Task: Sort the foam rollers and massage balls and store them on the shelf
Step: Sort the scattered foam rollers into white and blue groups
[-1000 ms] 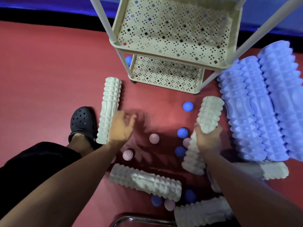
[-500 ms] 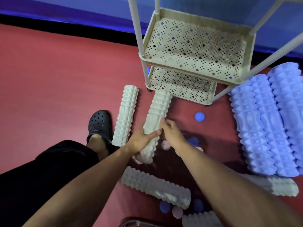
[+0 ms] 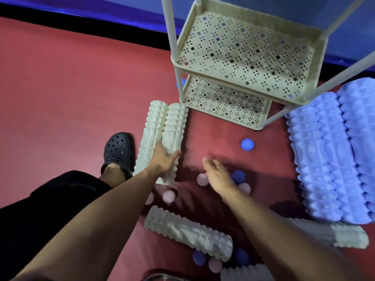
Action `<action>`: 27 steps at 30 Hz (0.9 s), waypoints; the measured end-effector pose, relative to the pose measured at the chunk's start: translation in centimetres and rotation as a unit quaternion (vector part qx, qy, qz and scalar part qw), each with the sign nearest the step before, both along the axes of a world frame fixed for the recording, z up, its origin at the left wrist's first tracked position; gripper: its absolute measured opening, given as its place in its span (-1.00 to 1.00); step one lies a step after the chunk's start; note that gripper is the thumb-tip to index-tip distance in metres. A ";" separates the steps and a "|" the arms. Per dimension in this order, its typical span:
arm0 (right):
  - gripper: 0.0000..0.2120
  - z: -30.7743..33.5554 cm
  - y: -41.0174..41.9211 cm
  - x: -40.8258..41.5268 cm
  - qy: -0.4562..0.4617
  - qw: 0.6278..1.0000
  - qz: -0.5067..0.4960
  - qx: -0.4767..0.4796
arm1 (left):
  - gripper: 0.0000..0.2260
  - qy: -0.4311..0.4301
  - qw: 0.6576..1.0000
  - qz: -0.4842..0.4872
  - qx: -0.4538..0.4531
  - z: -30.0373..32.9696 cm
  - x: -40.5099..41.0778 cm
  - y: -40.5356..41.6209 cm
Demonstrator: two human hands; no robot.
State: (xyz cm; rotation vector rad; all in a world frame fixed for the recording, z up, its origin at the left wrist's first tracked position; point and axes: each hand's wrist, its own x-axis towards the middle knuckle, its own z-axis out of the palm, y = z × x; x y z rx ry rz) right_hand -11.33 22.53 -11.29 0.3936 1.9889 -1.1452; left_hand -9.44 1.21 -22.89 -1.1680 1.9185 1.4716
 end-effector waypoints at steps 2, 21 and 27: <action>-0.55 -0.5 0.1 0.4 -0.003 1.000 0.008 0.002 | -0.28 0.016 0.998 -0.036 -0.044 0.5 -0.2 0.7; -0.45 -1.2 4.8 7.4 0.194 0.907 0.319 0.197 | -0.47 0.141 0.770 -0.613 -0.106 6.4 9.8 5.6; -0.38 -0.5 8.2 9.5 0.270 0.830 0.418 0.251 | -0.24 0.001 0.665 -0.733 -0.144 5.0 14.4 8.4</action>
